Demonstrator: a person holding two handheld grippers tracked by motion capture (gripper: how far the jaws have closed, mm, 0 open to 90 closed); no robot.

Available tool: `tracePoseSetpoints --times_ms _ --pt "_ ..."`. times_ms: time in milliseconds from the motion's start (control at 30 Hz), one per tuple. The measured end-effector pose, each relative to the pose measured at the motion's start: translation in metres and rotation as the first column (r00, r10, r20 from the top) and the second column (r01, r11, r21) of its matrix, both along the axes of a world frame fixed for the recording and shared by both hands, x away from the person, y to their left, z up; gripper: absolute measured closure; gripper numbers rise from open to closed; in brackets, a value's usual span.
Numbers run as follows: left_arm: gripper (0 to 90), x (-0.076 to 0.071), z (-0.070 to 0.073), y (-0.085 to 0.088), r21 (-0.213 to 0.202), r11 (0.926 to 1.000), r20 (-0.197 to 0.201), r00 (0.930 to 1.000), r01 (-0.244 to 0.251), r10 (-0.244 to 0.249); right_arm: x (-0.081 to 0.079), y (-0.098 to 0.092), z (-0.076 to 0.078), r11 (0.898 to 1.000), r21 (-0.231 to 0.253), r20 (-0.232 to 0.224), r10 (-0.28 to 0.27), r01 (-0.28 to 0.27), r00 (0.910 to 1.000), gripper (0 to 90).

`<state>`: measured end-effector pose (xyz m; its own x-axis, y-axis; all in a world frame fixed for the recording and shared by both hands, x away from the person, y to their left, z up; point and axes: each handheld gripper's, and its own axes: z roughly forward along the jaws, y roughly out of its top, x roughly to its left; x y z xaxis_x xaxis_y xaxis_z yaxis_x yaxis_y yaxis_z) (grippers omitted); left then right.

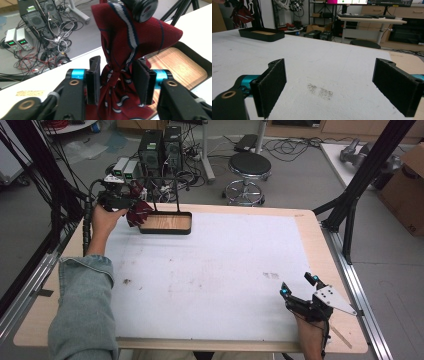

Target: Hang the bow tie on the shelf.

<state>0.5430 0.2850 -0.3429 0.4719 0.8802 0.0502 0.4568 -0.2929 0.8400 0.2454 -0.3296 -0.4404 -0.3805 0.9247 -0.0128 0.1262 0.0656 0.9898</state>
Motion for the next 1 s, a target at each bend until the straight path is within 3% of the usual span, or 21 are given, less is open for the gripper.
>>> tracePoseSetpoints --times_ms 100,500,1000 --pt "53.1 -0.003 0.000 0.004 -0.009 0.9999 0.004 1.0000 -0.008 0.008 0.000 0.000 0.000 1.000 0.001 -0.001 0.000 0.000 1.0000 11.0" --pt "48.5 -0.013 0.011 0.010 -0.049 0.9987 0.030 0.9995 0.014 -0.013 0.000 0.001 0.001 1.000 -0.002 0.004 -0.002 0.002 1.0000 10.9" --pt "42.8 -0.054 0.032 0.010 -0.083 0.9951 0.128 0.9908 0.054 -0.043 0.003 0.003 0.002 1.000 0.002 0.015 0.000 0.000 0.9999 11.0"
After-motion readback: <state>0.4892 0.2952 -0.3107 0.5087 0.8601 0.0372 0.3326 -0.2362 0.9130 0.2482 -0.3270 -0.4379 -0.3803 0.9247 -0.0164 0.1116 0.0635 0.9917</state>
